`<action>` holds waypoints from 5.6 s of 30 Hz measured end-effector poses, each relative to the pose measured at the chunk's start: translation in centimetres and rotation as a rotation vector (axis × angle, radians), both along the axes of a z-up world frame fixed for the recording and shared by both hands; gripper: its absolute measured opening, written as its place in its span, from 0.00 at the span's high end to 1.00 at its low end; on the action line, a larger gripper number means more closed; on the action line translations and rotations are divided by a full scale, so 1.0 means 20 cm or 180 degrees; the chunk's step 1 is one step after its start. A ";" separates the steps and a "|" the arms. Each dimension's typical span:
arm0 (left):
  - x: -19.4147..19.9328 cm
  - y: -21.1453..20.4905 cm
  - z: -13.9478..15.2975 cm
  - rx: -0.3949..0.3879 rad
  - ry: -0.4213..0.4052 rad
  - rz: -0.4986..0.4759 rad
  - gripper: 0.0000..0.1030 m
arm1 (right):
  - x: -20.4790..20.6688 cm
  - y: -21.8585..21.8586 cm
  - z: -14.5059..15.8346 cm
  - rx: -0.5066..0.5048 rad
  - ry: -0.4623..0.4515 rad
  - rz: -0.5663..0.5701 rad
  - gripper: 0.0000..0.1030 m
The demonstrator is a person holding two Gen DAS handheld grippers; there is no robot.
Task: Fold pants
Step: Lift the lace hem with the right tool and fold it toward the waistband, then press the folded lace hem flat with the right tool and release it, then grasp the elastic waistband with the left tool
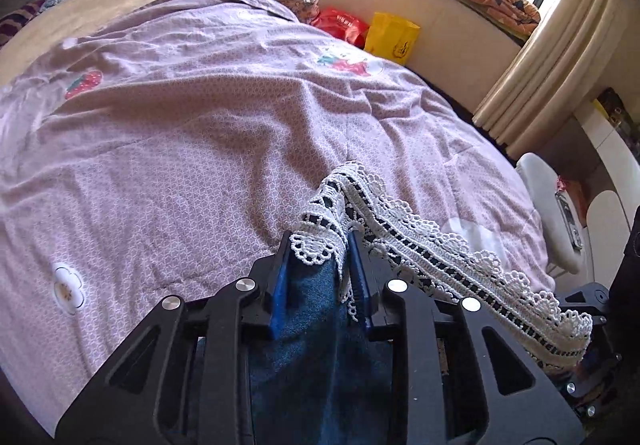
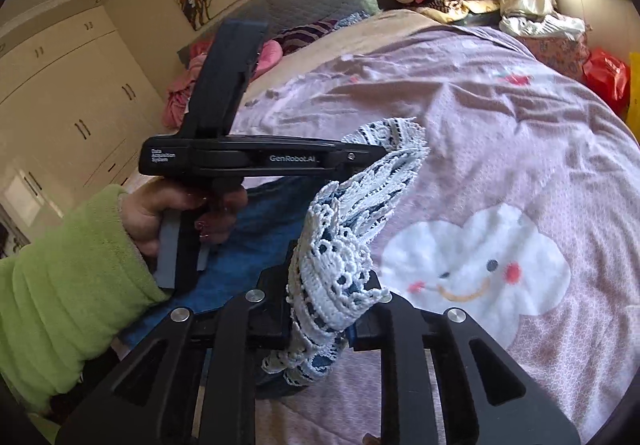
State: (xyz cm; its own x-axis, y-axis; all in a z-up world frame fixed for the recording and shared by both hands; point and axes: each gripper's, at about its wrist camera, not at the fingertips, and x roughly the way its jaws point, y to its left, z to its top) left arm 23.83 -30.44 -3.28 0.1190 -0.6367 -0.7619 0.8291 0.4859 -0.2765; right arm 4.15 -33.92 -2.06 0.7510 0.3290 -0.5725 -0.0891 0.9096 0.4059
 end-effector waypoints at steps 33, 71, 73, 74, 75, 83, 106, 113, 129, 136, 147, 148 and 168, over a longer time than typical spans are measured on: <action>-0.58 1.26 0.03 -0.0506 0.0534 0.1378 0.44 | 0.21 0.34 0.08 -0.0212 0.0152 0.0634 0.41; -0.81 1.11 -0.13 -0.0085 0.0586 0.1655 0.81 | 0.77 1.02 -0.06 -0.1251 0.0723 0.1230 0.77; -0.83 1.13 -0.11 -0.0097 0.0557 0.1667 0.81 | 0.76 1.01 0.00 -0.0988 0.0686 0.1273 0.77; -0.84 1.14 -0.10 -0.0073 0.0503 0.1683 0.81 | 0.76 1.03 0.01 -0.0957 0.0656 0.1309 0.77; -0.84 1.15 -0.10 -0.0044 0.0451 0.1705 0.81 | 0.76 1.05 0.02 -0.1004 0.0649 0.1322 0.77; -0.86 1.17 -0.13 0.0050 0.0439 0.1743 0.77 | 0.79 1.10 -0.05 -0.0946 0.0691 0.1453 0.52; -0.91 1.10 -0.18 0.0135 0.0370 0.1784 0.74 | 0.77 1.12 -0.18 -0.1168 0.0828 0.1522 0.80; -0.93 1.09 -0.16 0.0167 0.0338 0.1805 0.71 | 0.73 1.03 -0.05 -0.0877 0.0751 0.1462 0.74; -0.97 1.17 -0.03 0.0263 0.0046 0.2059 0.59 | 0.53 0.92 0.18 -0.0701 0.0393 0.1384 0.42; -0.99 1.24 0.05 0.0265 -0.0034 0.2206 0.52 | 0.46 0.88 0.27 -0.0669 0.0251 0.1328 0.30; -1.04 1.32 0.14 0.0259 -0.0178 0.2377 0.36 | 0.35 0.87 0.39 -0.0665 0.0053 0.1288 0.20; -1.04 1.33 0.15 0.0260 -0.0188 0.2400 0.35 | 0.34 0.87 0.40 -0.0679 0.0038 0.1281 0.18; -1.08 1.65 0.24 0.0245 -0.0281 0.2963 0.10 | 0.22 1.13 0.50 -0.0923 -0.0216 0.1554 0.08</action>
